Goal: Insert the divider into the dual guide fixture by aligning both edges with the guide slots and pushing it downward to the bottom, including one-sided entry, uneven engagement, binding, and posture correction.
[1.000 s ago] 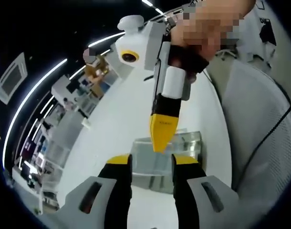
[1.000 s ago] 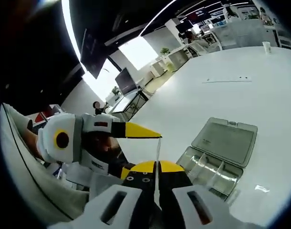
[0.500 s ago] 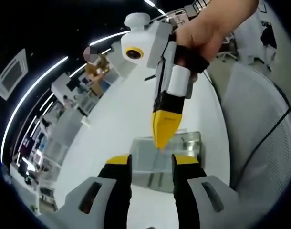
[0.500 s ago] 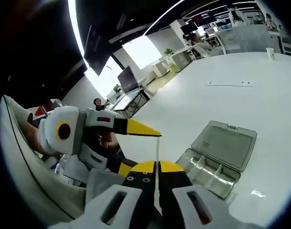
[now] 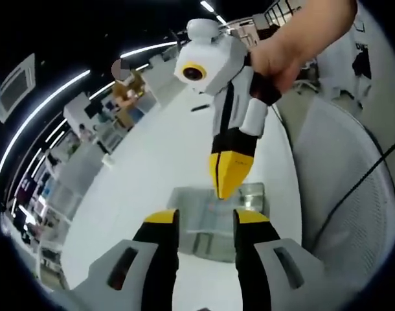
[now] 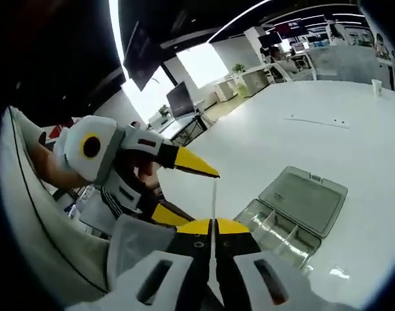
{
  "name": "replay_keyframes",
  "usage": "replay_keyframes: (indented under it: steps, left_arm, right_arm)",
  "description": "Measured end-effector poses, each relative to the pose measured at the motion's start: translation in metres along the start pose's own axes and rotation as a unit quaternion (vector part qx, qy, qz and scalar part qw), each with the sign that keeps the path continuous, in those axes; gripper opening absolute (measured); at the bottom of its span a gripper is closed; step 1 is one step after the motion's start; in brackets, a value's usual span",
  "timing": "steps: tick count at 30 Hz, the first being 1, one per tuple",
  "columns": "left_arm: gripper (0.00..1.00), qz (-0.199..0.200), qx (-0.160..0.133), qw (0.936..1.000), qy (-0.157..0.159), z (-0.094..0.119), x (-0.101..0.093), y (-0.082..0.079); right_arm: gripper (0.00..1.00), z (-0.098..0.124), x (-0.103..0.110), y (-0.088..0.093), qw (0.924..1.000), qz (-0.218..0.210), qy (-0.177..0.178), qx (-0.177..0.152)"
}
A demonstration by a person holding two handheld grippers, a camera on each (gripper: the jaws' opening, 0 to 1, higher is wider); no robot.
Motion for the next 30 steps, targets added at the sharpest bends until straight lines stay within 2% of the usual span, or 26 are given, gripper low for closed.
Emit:
replay_keyframes:
  steps: [5,9,16,25,30]
  left_arm:
    - [0.28,0.018,-0.003,0.9997,0.018,0.002,0.005,0.000]
    - [0.23,0.031,0.002,0.9985,0.046,0.002,0.004,0.002]
    - [0.19,0.050,0.001,0.9963,0.070,0.003,0.004,-0.001]
    - [0.12,0.060,0.012,0.9929,0.102,0.001,0.003,-0.001]
    - [0.10,0.068,0.016,0.9908,0.116,0.000,0.001,0.000]
  right_arm:
    - [0.00,0.001,0.001,0.002,0.9997,0.022,-0.003,0.005]
    - [0.00,0.001,0.002,0.003,0.9990,0.043,-0.005,0.011]
    - [0.00,0.001,0.004,0.007,0.9968,0.076,-0.009,0.022]
    - [0.00,0.001,0.007,0.011,0.9898,0.138,-0.017,0.032]
    - [0.00,0.002,0.008,0.013,0.9869,0.155,-0.023,0.039]
Point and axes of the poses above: the point that each gripper's makers call its tool centre point, and the gripper's own axes: z roughly backward along the fingers, x roughly to its left, y roughly out of its underside, the point moved 6 cm from there along z, roughly backward along the fingers, and after that the axes turned 2 degrees about -x, right-handed, at the moved point
